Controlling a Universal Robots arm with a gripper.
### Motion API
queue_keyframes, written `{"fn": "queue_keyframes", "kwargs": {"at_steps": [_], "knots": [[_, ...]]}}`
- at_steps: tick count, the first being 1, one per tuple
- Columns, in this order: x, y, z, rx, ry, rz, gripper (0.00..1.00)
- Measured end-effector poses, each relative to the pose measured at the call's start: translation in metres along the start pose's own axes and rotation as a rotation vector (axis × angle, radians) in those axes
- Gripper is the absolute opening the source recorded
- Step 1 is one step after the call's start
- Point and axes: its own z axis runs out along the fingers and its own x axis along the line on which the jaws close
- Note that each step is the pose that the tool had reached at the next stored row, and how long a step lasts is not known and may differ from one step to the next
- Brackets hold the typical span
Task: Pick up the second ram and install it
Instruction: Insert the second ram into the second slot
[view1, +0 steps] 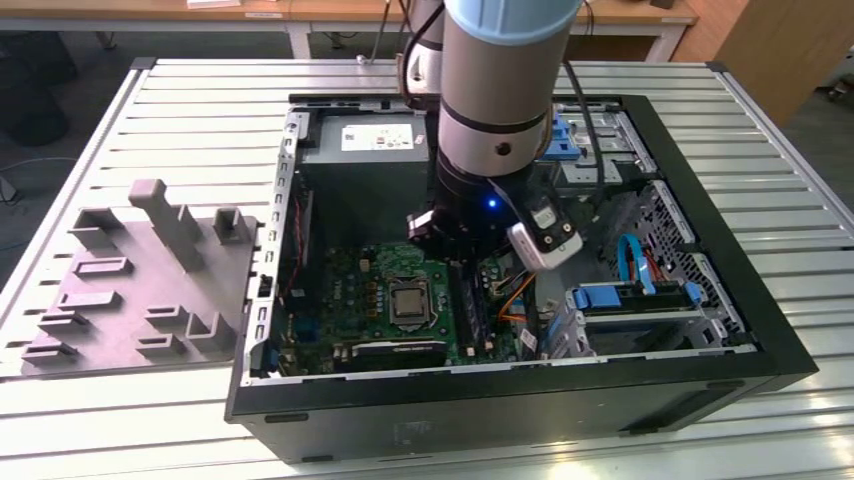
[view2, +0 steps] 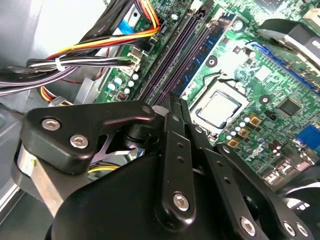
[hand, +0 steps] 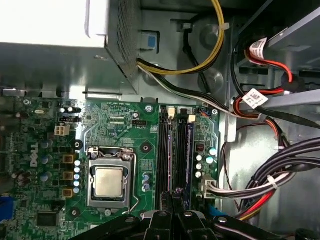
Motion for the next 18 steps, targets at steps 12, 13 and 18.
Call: {"fn": "queue_keyframes", "kwargs": {"at_steps": [12, 13, 18], "knots": [[0.001, 0.0049, 0.0101, -0.0003, -0.0001, 0.0, 0.11], [0.0013, 0.0051, 0.0105, -0.0002, 0.0, 0.0, 0.11], [0.0025, 0.0063, 0.0129, -0.0009, -0.0001, 0.0, 0.11]]}}
